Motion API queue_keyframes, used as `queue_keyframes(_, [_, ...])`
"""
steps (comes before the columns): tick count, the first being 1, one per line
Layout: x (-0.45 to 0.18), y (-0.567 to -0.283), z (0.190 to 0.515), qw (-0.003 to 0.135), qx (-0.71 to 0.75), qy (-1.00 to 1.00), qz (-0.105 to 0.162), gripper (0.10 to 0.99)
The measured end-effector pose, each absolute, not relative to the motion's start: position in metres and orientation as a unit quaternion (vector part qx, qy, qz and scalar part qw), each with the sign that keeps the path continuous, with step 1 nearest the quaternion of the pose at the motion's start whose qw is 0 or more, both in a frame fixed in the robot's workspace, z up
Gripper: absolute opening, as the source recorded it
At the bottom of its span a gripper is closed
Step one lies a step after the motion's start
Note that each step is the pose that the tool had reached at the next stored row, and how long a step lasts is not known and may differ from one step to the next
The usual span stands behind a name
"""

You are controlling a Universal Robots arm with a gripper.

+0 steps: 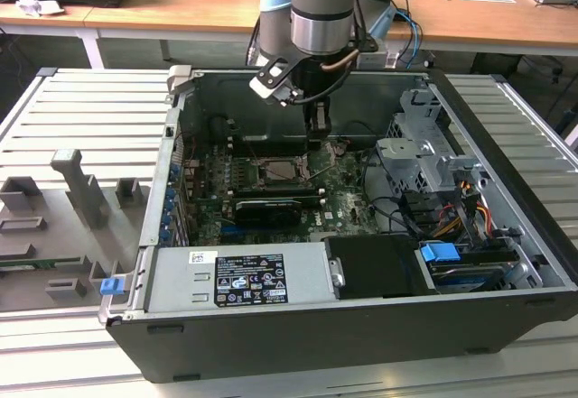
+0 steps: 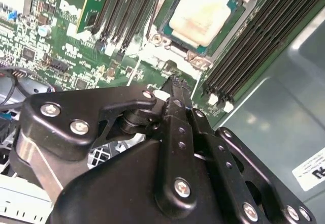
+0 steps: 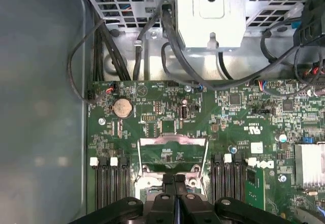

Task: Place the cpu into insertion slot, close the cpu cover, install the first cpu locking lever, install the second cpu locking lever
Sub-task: 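Close the cpu cover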

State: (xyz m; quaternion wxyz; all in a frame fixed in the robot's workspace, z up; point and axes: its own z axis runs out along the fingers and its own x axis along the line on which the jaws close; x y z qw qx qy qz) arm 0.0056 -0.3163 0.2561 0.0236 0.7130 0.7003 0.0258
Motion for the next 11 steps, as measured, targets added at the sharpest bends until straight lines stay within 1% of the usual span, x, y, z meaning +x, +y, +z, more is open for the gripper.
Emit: queue_keyframes(11, [0.027, -0.316, 0.256, 0.024, 0.713, 0.700, 0.026, 0.106])
